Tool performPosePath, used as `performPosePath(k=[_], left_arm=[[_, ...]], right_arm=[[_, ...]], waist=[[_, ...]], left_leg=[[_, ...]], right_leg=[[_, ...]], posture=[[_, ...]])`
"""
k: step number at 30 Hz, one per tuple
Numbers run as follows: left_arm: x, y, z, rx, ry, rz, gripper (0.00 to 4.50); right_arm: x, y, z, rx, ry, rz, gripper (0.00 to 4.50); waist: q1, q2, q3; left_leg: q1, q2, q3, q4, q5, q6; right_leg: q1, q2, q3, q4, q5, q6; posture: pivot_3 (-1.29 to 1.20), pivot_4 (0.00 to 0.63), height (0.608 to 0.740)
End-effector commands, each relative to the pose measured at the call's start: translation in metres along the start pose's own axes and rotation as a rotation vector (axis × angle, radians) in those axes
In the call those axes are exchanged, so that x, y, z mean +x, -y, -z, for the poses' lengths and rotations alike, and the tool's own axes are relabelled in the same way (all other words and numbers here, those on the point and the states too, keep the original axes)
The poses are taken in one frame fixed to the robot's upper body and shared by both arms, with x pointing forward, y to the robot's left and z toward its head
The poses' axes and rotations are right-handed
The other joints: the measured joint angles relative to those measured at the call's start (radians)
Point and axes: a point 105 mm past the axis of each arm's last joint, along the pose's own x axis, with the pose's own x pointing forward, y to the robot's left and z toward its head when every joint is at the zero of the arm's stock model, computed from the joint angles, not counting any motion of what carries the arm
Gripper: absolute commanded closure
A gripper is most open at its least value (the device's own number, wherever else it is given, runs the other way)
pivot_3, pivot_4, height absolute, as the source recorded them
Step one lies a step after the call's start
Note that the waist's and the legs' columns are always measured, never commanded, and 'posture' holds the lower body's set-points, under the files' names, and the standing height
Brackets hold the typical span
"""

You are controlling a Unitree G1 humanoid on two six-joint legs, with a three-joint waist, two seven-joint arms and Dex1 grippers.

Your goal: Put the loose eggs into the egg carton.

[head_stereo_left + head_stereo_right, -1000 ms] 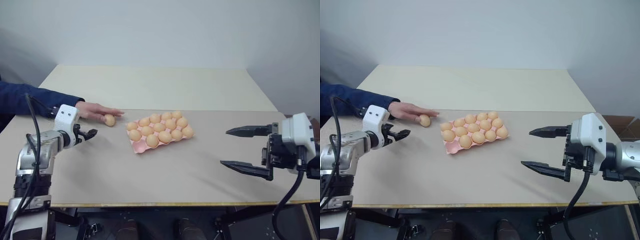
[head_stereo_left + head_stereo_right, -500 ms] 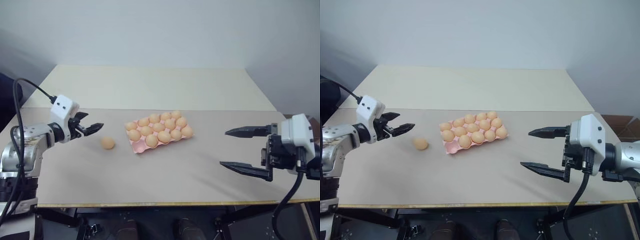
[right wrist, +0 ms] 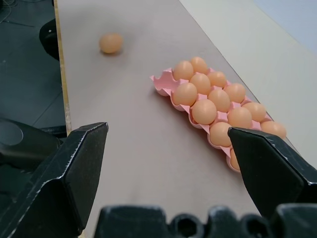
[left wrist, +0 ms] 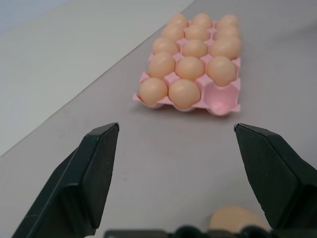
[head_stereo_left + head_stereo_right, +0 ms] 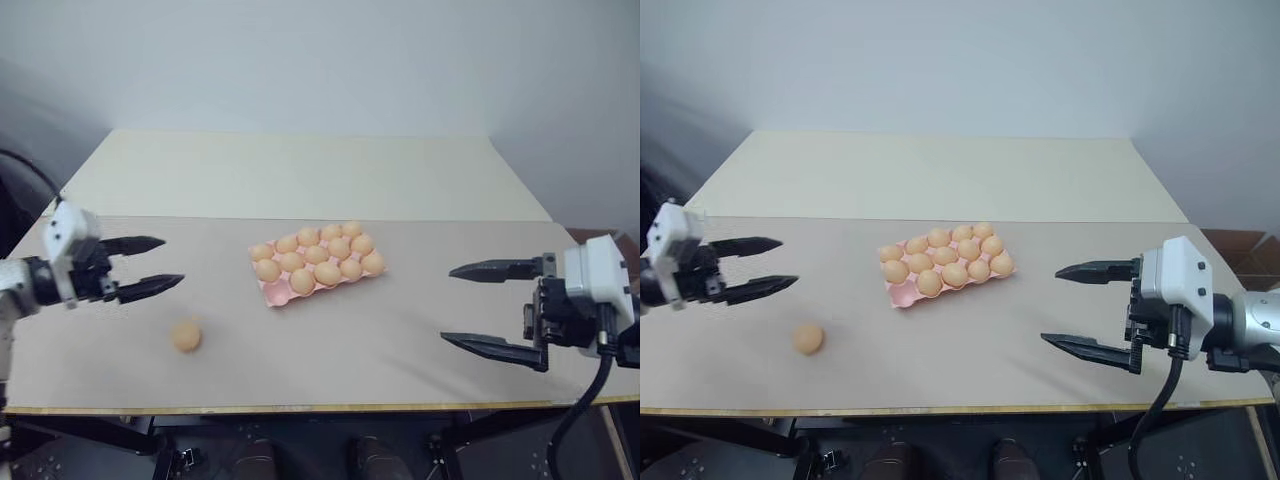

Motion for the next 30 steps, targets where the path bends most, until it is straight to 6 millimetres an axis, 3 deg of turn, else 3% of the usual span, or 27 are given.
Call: performPosePath(k=[1, 9, 30], left_arm=[[-0.018, 0.003, -0.013, 0.051, 0.011, 0.044, 0.46], [-0.016, 0.024, -0.008, 0.051, -0.038, 0.141, 0.46], [-0.006, 0.037, -0.012, 0.051, -0.027, 0.238, 0.46]], right_arm=[[-0.004, 0.000, -0.009, -0.043, 0.019, -0.003, 0.00], [-0.003, 0.000, -0.007, -0.036, 0.026, -0.016, 0.00], [-0.003, 0.002, -0.006, -0.035, 0.019, -0.029, 0.00]], waist=[[0.003, 0.000, 0.000], [0.003, 0.000, 0.000], [0.001, 0.000, 0.000]], left_leg=[[0.000, 0.000, 0.000, 0.000, 0.000, 0.000], [-0.003, 0.000, 0.001, -0.001, 0.000, -0.001], [-0.006, 0.000, 0.003, -0.001, 0.000, 0.001]], right_leg=[[0.000, 0.000, 0.000, 0.000, 0.000, 0.000], [-0.004, -0.001, 0.000, -0.001, 0.000, 0.000], [-0.009, 0.000, 0.001, 0.001, 0.000, 0.000]], posture=[[0.00, 0.150, 0.740], [0.00, 0.150, 0.740], [0.00, 0.150, 0.740]])
